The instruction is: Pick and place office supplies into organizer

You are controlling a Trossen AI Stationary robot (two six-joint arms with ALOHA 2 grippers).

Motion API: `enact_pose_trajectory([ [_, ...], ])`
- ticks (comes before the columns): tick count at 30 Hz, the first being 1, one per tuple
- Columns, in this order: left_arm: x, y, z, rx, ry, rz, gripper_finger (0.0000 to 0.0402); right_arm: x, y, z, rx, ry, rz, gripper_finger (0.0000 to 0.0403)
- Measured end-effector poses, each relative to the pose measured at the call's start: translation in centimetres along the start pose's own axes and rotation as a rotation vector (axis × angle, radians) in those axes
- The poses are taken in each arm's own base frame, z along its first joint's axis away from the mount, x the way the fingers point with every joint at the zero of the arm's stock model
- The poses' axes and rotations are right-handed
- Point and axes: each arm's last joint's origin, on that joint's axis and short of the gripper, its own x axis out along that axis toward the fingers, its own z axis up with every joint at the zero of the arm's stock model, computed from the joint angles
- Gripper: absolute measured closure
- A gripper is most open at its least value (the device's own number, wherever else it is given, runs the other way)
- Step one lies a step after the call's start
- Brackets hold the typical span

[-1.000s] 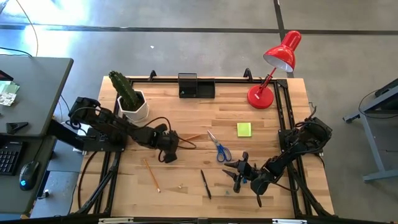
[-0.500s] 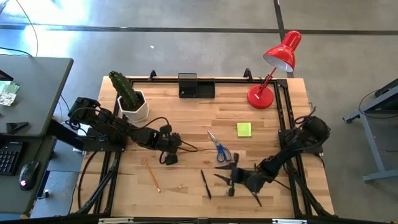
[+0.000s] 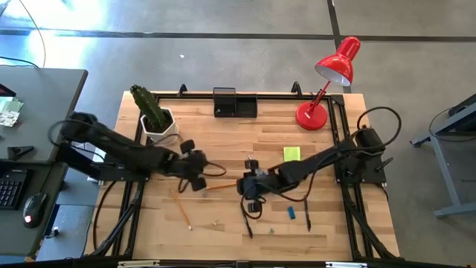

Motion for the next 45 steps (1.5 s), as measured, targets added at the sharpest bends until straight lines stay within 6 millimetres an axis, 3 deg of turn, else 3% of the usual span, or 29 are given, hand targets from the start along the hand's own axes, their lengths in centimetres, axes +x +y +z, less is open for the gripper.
enact_pose_trajectory([
  [5, -4.6, -0.7, 1.0, 0.008, -0.205, -0.17, 0.0401, 0.9, -1.1, 0.6, -0.004, -0.049, 0.026, 0.0279],
  [10, -9.1, -0.5, 0.9, 0.005, -0.395, -0.227, 0.0401, 4.2, -2.2, 0.2, 0.003, -0.04, 0.048, 0.0279],
  [15, -12.0, -0.7, 0.7, 0.008, -0.535, -0.274, 0.04, 7.1, -3.0, 1.8, -0.032, 0.012, 0.064, 0.0279],
  [22, -12.5, -1.3, 0.7, 0.028, -0.573, -0.284, 0.04, 10.1, -4.0, 4.1, -0.072, 0.155, 0.103, 0.0279],
  [29, -12.6, -1.4, 0.8, 0.032, -0.576, -0.316, 0.04, 12.4, -4.4, 4.8, -0.087, 0.272, 0.139, 0.0279],
  [45, -12.6, -1.6, 0.7, 0.039, -0.56, -0.365, 0.04, 13.1, -4.5, 4.1, -0.06, 0.304, 0.188, 0.0279],
])
